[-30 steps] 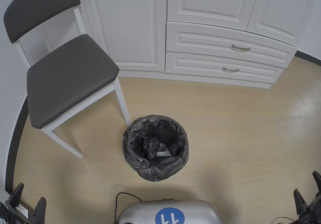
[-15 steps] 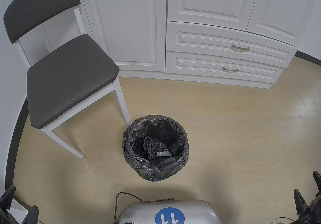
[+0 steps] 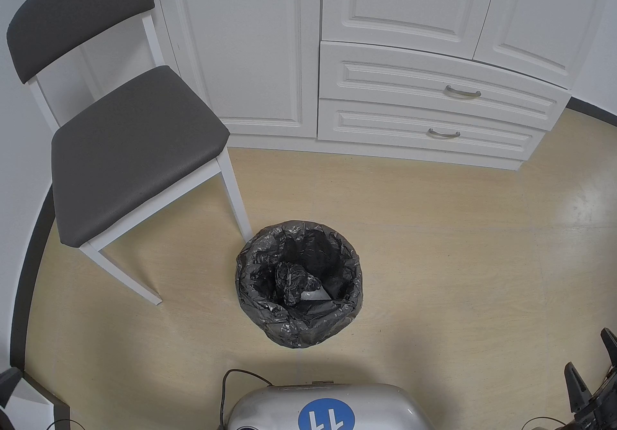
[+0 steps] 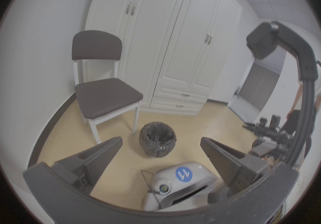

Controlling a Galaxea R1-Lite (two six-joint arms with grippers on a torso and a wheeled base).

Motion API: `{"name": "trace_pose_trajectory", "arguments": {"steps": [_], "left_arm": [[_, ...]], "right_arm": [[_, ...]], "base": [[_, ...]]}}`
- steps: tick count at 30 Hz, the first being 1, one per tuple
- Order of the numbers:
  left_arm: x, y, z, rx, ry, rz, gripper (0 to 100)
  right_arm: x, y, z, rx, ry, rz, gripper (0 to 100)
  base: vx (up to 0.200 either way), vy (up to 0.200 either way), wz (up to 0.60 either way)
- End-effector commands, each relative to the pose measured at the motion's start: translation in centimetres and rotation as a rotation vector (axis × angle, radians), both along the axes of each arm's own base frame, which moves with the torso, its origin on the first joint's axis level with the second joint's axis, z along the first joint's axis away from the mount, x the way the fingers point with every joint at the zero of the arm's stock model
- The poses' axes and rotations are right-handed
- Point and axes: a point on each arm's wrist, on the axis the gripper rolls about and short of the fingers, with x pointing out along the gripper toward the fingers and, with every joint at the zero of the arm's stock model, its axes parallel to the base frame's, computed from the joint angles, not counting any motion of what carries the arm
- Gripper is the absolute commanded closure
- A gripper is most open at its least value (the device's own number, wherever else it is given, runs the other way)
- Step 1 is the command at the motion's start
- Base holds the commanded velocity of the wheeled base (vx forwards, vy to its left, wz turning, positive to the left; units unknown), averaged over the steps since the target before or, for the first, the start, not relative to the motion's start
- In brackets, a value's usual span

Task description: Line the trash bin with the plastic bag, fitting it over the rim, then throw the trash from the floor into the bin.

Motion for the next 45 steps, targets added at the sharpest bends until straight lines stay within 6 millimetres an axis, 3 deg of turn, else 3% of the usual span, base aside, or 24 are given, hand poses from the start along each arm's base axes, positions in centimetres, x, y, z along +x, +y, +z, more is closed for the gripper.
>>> {"name": "trace_pose_trajectory", "arguments": {"steps": [1,14,18,21,22,23,27,41,45], "left_arm": [[0.2,0.1,-1.5,0.094,0.081,-0.016,0],[0.8,0.6,-2.8,0.177,0.094,0.019,0],[1.6,1.0,-3.1,0.238,0.067,0.194,0],[1.9,1.5,-2.9,0.342,0.044,0.404,0],[1.9,1.5,-2.9,0.342,0.044,0.404,0],[2.0,2.0,-2.9,0.426,0.053,0.594,0],[1.8,2.6,-2.9,0.498,0.062,0.845,0],[2.7,2.7,-4.2,0.567,0.078,0.838,0],[2.9,2.7,-4.4,0.563,0.075,0.837,0]], "right_arm": [[0.0,0.0,-0.5,0.009,0.004,0.002,0],[0.0,0.0,-0.5,0.012,0.004,0.002,0],[0.0,0.1,-0.5,0.022,0.006,0.058,0],[-0.3,0.8,-0.4,0.100,0.036,0.370,0],[-0.3,0.8,-0.4,0.100,0.036,0.370,0],[-0.5,1.0,-0.4,0.200,0.091,0.521,0],[-0.5,1.1,-0.3,0.213,0.088,0.539,0],[-0.4,0.9,-0.3,0.217,0.079,0.475,0],[-0.3,0.8,-0.3,0.207,0.060,0.376,0]], "base": [[0.000,0.000,0.00],[0.000,0.000,0.00],[0.000,0.000,0.00],[0.000,0.000,0.00],[0.000,0.000,0.00],[0.000,0.000,0.00],[0.000,0.000,0.00],[0.000,0.000,0.00],[0.000,0.000,0.00]]}}
